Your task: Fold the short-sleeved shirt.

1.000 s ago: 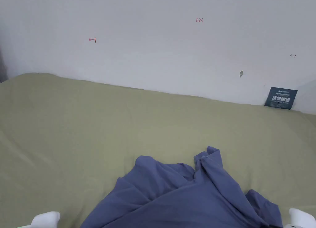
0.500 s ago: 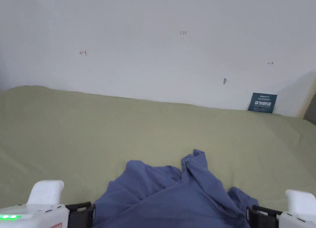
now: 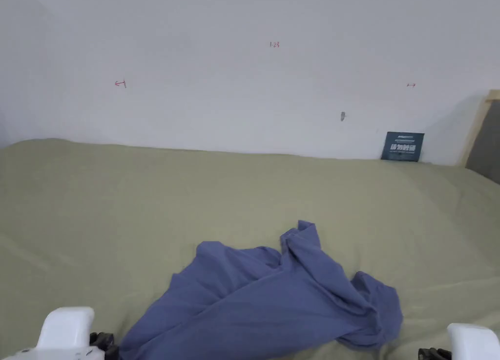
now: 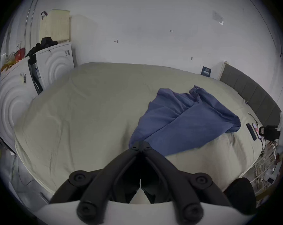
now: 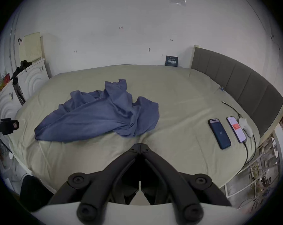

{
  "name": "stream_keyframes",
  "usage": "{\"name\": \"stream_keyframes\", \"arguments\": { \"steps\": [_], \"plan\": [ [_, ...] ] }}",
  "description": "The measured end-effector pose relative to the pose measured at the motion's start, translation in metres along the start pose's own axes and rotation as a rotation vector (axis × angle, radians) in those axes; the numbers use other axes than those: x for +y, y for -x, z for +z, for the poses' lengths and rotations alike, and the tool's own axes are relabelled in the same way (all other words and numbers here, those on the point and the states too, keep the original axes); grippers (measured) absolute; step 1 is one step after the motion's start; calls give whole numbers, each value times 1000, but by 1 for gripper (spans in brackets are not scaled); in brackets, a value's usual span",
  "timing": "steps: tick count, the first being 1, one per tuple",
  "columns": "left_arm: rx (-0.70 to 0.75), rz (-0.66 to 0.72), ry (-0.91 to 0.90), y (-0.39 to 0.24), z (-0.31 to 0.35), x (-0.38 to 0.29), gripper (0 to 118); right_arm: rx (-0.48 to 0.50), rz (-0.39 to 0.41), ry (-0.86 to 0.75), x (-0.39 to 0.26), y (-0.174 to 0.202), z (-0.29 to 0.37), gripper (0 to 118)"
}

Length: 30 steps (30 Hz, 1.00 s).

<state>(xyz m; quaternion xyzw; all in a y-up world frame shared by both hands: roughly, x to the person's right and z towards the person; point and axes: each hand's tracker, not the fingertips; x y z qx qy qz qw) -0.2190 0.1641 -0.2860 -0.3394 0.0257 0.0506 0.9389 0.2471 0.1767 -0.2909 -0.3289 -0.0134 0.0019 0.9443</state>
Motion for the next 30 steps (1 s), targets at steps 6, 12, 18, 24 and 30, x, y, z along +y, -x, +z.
{"name": "stream_keyframes", "arguments": {
  "steps": [6,12,18,24,30],
  "plan": [
    [-95,10,114,29,-38,69,25,7,-1,2,5,-2,-2,0],
    [-189,50,481,26,-107,83,106,18,-11,47,2,-4,-12,0],
    [-141,20,633,7,-140,41,101,27,-16,90,-3,-6,-20,0],
    [-44,37,523,12,-142,29,6,22,2,97,-5,-5,-22,0],
    [-138,54,464,13,-124,36,4,36,9,107,-4,-3,-28,0]
  ]
}}
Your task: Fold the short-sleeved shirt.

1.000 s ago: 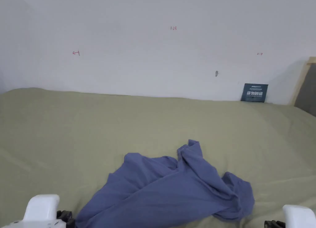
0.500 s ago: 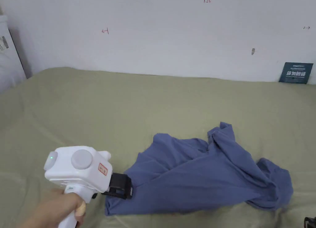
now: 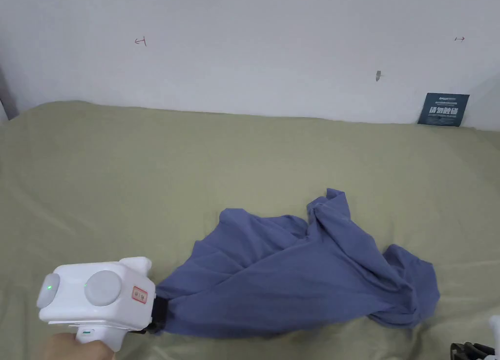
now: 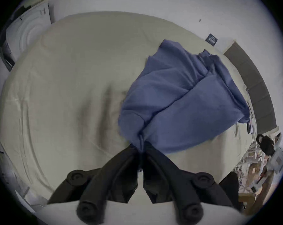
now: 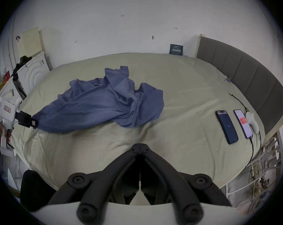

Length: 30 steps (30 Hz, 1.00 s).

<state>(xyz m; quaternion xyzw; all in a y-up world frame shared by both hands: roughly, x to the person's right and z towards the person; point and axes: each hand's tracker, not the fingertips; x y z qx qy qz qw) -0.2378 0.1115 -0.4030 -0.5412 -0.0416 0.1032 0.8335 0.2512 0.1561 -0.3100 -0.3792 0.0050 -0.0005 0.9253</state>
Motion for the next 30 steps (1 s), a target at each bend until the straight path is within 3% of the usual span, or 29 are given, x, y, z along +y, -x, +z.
{"name": "stream_keyframes", "arguments": {
  "steps": [4,8,12,13,15,16,18,21,22,25,27,30],
  "plan": [
    [-50,27,-24,3,10,0,4,51,11,-10,28,1,-8,0],
    [-42,25,-23,8,6,0,4,84,127,-58,98,10,-34,0],
    [-51,35,-11,8,1,-3,4,92,193,-46,182,19,-89,4],
    [-50,32,-7,8,0,-4,4,102,222,-42,199,23,-104,29],
    [-57,37,8,10,-7,-4,4,115,323,21,236,30,-142,110],
    [-61,36,17,11,-8,-4,4,96,354,65,248,37,-160,115],
    [-62,29,24,12,-9,-5,4,138,429,86,284,56,-189,113],
    [-68,33,38,16,-13,-7,4,194,428,109,318,81,-226,113],
    [-71,37,44,16,-14,-8,4,223,432,135,281,66,-239,113],
    [-76,40,54,18,-16,-8,4,311,477,170,274,78,-265,113],
    [-82,40,59,16,-16,-8,4,279,521,163,273,92,-277,113],
    [-87,49,67,18,-18,-9,4,267,514,206,269,96,-293,109]
  ]
}}
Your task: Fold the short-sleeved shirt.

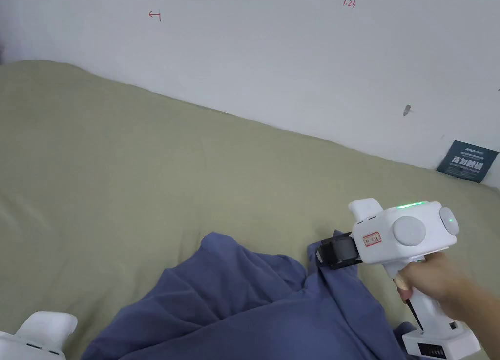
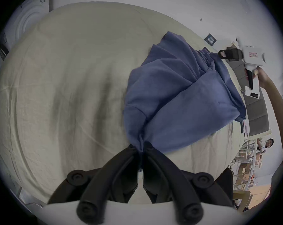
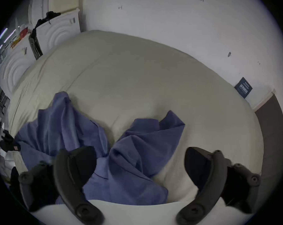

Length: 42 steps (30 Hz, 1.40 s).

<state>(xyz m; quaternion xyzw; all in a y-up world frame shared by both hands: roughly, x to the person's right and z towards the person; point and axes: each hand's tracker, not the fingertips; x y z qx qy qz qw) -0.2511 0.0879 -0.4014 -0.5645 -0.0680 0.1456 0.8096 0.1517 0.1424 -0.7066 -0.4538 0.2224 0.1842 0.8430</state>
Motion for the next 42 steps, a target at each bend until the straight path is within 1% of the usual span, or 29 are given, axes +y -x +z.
{"name": "stream_keyframes", "arguments": {
  "steps": [1,2,3,4,5,6,8,9,10,13,14,15,18,21,22,25,27,29,32,33,35,42],
  "plan": [
    [-2,3,0,-1,0,1,4,8,-15,7,-1,-2,-2,96],
    [-5,5,0,-1,0,0,4,9,-26,10,-1,-5,-2,73],
    [-7,7,1,-1,0,0,4,10,-36,13,0,-7,-2,43],
    [-9,8,2,-1,0,1,4,0,-40,6,-3,-7,1,2],
    [-9,6,2,0,0,2,4,-36,-74,6,-6,-8,6,3],
    [-9,6,2,0,0,2,4,-20,-68,-8,-8,-11,10,3],
    [-9,8,0,0,0,2,4,-14,-128,-35,-10,-15,20,2],
    [-10,12,-3,0,0,2,4,-34,-142,-66,-11,-17,27,2],
    [-11,18,-6,0,0,1,4,-33,-163,-85,-12,-21,34,2],
    [-17,16,-17,-2,6,1,4,31,-263,-101,-7,-27,54,2],
    [-16,17,-25,-2,10,1,4,39,-271,-113,-7,-29,61,2],
    [-29,27,-38,-2,14,2,4,29,-261,-116,-4,-30,69,2],
    [-52,40,-106,-3,33,10,4,71,-319,-171,1,-38,93,2],
    [-64,27,-199,-6,60,29,4,20,-308,-201,8,-43,123,2],
    [-62,12,-218,-7,68,37,4,21,-312,-206,11,-45,131,2],
    [-17,-39,-275,-13,95,69,4,1,-336,-255,21,-55,159,2],
    [8,-61,-325,-18,116,95,4,-30,-332,-318,31,-58,180,2],
    [3,-66,-361,-22,133,119,4,-66,-318,-343,38,-64,196,2],
    [46,-127,-423,-34,159,156,4,-118,-322,-404,52,-70,220,2],
    [64,-118,-448,-37,166,168,4,-125,-318,-422,57,-71,225,2],
    [63,-135,-456,-44,180,192,4,-144,-328,-473,69,-73,241,2],
    [143,-176,-525,-68,221,261,4,-219,-325,-533,105,-88,282,1]
  ]
}}
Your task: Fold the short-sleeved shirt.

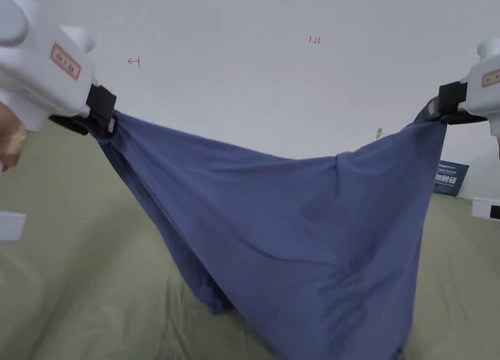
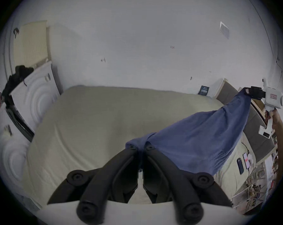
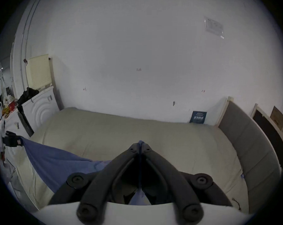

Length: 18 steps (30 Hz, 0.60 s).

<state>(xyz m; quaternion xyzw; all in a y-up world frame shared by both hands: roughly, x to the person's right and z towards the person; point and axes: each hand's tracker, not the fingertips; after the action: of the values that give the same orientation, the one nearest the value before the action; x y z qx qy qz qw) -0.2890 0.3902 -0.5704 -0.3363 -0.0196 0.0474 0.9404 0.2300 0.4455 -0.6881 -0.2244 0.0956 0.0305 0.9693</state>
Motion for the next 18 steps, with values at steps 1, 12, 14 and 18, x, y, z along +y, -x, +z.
{"name": "stream_keyframes", "arguments": {
  "steps": [1,12,14,18],
  "plan": [
    [9,-4,-8,-1,1,9,4,-13,4,-8,7,0,1,2],
    [91,-13,-99,-8,3,97,4,-93,-14,-124,65,-6,-4,2],
    [93,-4,-110,-7,-1,106,4,-101,-18,-123,72,-6,-10,2],
    [105,26,-109,-4,-13,116,4,-106,-50,-153,78,-4,-10,2]
  ]
}}
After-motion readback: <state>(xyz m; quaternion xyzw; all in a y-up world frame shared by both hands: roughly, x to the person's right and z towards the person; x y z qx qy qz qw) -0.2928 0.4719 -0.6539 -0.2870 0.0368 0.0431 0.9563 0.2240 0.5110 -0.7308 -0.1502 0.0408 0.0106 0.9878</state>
